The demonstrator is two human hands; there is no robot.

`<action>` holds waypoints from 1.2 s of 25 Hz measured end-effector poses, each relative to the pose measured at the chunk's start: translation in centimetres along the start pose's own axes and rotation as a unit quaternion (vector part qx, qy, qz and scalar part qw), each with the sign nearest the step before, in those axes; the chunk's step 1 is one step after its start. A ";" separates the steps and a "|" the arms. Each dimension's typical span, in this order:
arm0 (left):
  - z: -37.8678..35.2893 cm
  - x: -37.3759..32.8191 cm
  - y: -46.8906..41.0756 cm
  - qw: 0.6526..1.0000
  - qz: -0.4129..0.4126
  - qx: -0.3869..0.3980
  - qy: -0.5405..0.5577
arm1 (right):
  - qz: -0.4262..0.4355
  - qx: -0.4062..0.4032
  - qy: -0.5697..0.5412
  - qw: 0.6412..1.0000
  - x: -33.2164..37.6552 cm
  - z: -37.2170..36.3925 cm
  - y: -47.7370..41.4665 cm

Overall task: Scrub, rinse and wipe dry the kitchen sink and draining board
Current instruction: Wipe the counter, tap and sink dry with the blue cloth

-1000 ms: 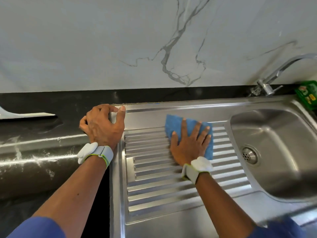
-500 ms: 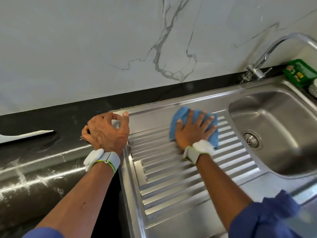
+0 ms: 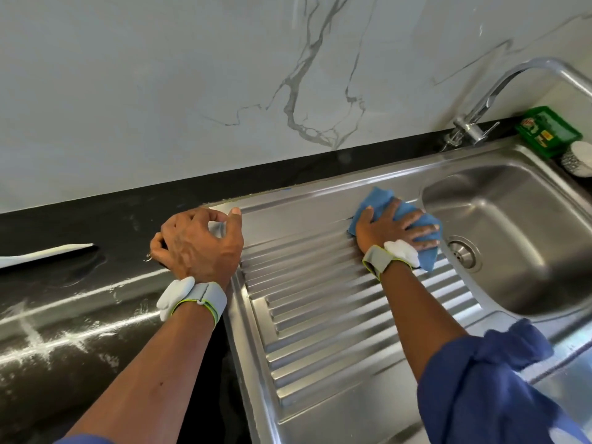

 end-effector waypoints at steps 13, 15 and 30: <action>1.7 3.5 -0.6 0.960 -0.123 0.211 -0.137 | 0.057 -0.002 0.012 0.998 -0.3 -0.3 2.6; 2.3 4.0 -0.7 0.946 -0.157 0.236 -0.157 | 0.153 -0.065 0.031 0.986 3.7 -1.3 6.5; 1.7 3.9 -0.9 0.955 -0.151 0.214 -0.142 | 0.339 -0.081 0.033 0.937 10.8 -2.6 15.8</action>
Point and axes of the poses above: each hand's wrist, its own y-axis away from the middle knuckle, its own z-axis out of the back of the hand, x = y × z, the point moved 3 cm from there along -y, towards the middle knuckle, and after that the axes turned 14 degrees about y, right-handed, at the moved point
